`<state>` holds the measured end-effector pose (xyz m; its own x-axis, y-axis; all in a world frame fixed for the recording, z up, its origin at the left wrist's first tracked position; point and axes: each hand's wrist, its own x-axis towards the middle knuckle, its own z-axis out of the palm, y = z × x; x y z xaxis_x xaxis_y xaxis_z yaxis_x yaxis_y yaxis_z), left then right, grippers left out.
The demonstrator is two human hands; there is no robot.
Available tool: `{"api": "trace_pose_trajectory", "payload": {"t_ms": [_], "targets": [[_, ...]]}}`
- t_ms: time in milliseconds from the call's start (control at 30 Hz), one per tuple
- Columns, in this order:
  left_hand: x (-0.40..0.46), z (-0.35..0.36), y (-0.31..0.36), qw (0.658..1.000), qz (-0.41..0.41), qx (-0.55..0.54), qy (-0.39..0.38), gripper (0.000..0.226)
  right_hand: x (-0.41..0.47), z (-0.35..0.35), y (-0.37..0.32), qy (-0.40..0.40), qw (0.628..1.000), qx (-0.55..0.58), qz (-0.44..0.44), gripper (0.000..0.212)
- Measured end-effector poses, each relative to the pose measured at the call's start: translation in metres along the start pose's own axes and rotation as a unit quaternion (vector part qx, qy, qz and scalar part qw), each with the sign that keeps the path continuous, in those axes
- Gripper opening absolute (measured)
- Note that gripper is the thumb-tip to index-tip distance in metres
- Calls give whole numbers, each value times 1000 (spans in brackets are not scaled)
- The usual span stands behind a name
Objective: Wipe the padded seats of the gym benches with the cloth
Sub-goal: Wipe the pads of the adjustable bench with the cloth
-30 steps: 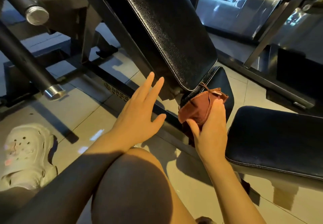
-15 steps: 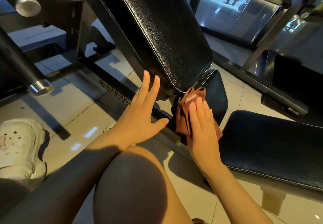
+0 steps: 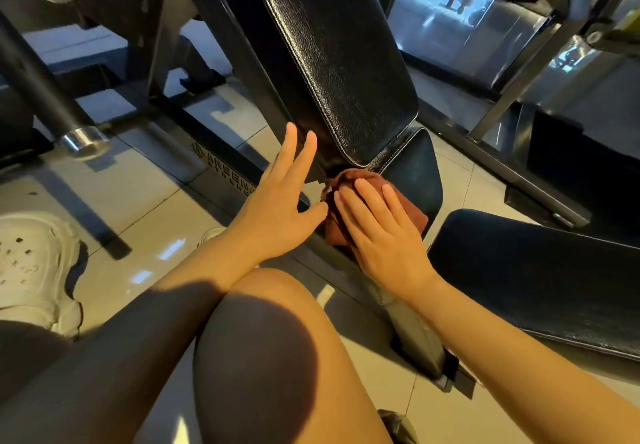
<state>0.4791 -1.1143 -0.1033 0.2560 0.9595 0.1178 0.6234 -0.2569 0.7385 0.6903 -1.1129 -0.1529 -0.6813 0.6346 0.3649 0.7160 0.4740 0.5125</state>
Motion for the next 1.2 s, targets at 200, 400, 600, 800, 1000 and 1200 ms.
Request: {"api": "trace_pose_trajectory", "payload": {"t_ms": [200,400,600,800,1000,1200], "targets": [[-6,-7,-2,999,25,35,-9,84,-63,3,1,-96,988,-81,-95,101],[-18,-15,-1,994,54,100,-4,80,-70,-5,3,-238,934,-210,-168,83],[-26,-15,-10,993,68,100,18,72,6,-21,19,-70,991,-66,-93,58],[-26,-16,-11,993,49,110,12,74,-22,-15,20,-89,991,40,-90,82],[-27,-13,-8,992,62,110,3,74,-80,-13,12,-219,966,-24,-138,84],[-34,-14,-6,993,57,100,25,72,-90,-17,17,-138,985,40,-92,69]]}}
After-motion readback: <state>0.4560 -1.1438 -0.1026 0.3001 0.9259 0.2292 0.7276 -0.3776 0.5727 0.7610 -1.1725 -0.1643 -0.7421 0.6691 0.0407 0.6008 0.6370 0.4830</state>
